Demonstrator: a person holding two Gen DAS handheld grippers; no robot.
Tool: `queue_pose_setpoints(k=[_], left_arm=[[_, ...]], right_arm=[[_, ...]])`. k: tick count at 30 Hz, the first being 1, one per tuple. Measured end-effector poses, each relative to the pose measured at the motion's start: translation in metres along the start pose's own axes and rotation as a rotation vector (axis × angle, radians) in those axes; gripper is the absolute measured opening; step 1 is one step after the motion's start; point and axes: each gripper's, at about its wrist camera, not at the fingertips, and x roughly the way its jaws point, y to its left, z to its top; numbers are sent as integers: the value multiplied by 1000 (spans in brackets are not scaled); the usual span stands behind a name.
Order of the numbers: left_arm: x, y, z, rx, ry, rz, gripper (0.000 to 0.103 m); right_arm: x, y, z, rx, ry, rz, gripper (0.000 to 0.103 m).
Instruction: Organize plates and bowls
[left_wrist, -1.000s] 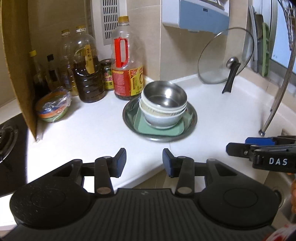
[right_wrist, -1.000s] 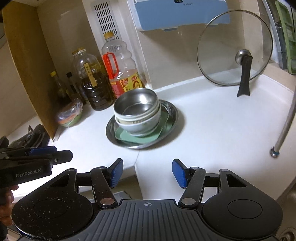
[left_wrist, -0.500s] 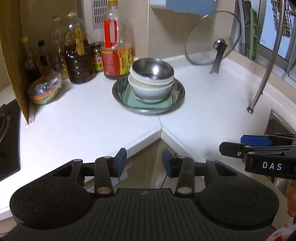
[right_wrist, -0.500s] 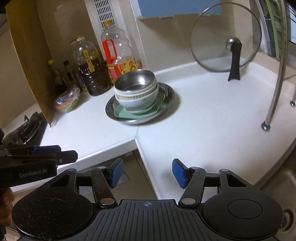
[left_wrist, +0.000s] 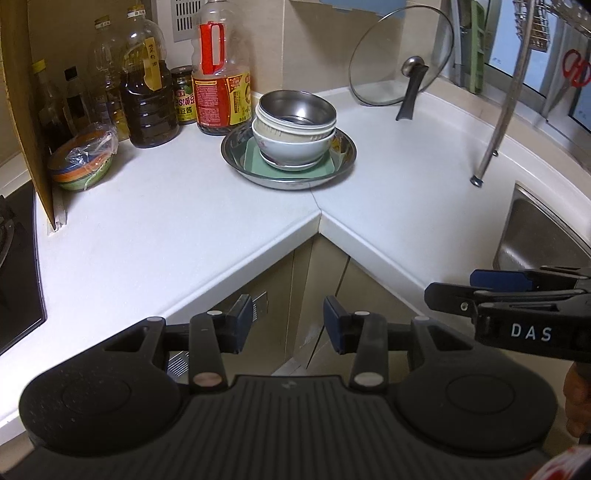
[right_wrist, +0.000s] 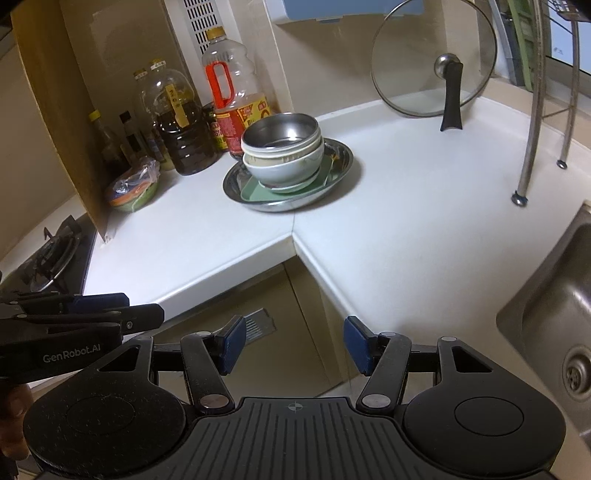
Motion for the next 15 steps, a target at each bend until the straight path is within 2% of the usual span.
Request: queue_pose_setpoints(k=[15], left_arm=[[-22, 15, -21, 46, -12, -58, 39]], right_arm=[[-14, 33, -25, 36, -3, -50, 59]])
